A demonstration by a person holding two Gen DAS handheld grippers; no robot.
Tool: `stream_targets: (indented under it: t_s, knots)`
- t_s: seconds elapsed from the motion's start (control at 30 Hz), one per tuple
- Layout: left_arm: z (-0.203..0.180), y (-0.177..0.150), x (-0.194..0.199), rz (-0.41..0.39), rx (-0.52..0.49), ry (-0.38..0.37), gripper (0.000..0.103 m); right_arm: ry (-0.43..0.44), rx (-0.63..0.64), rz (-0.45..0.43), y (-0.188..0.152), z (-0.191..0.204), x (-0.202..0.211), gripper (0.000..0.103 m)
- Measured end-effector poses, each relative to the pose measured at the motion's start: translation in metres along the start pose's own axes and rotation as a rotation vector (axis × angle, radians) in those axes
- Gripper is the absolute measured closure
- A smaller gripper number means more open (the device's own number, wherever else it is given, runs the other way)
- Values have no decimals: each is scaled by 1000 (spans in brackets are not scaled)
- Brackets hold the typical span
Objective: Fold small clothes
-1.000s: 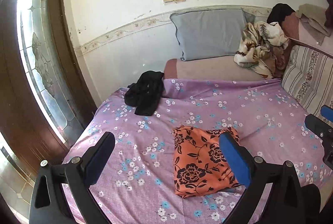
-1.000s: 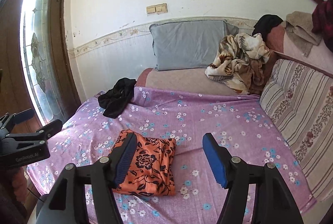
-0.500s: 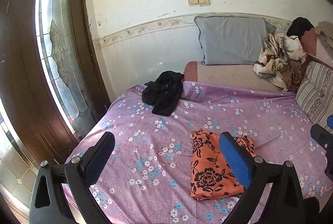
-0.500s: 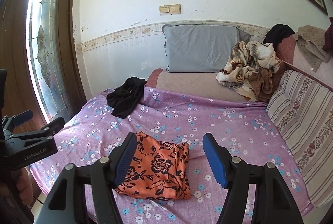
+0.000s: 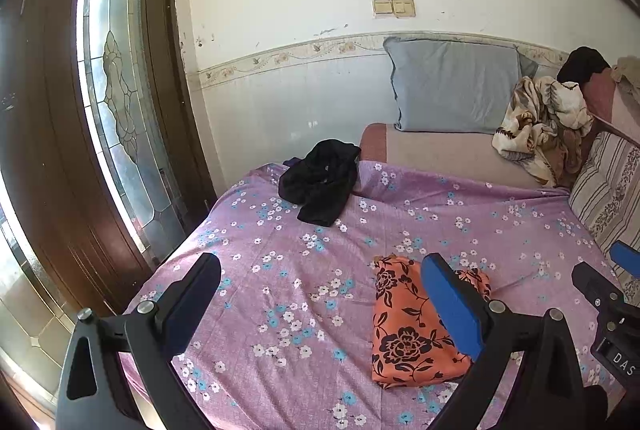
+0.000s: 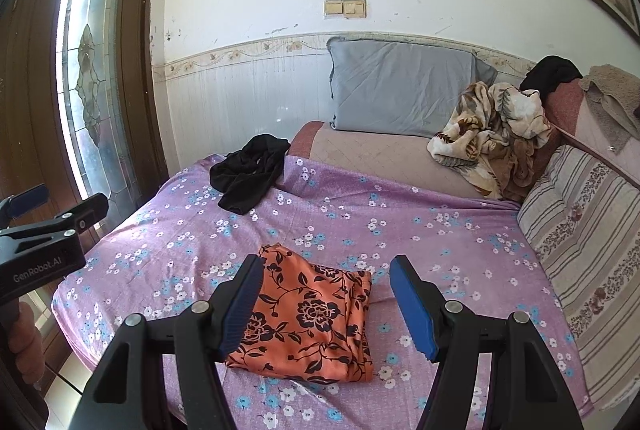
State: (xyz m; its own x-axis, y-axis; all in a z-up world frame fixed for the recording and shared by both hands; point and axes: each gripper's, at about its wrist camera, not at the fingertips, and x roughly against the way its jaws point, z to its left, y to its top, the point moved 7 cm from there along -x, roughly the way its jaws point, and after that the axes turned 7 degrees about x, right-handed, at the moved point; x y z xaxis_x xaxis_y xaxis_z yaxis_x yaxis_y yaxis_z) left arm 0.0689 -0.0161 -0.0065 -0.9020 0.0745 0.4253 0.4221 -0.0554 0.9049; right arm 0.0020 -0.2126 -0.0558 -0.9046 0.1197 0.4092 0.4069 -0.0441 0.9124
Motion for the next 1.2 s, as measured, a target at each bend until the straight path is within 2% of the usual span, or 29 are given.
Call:
stream_targets:
  t_s: [0.23,0.6,0.9,1.2]
  knots:
    - [1,2,2,-5,2,-7,3,-12,21,-3,3,5,0,34]
    - [-5,5,19,-27,-9,-62,3,-37,39,-17,5,5,9,34]
    - [-16,14,45,-78,-25,-106,3,-86,42,-53,12,-5,34,34]
    - [-18,26,79,-135,-29,-114,3,-108,31,-107,23,-14,66,34]
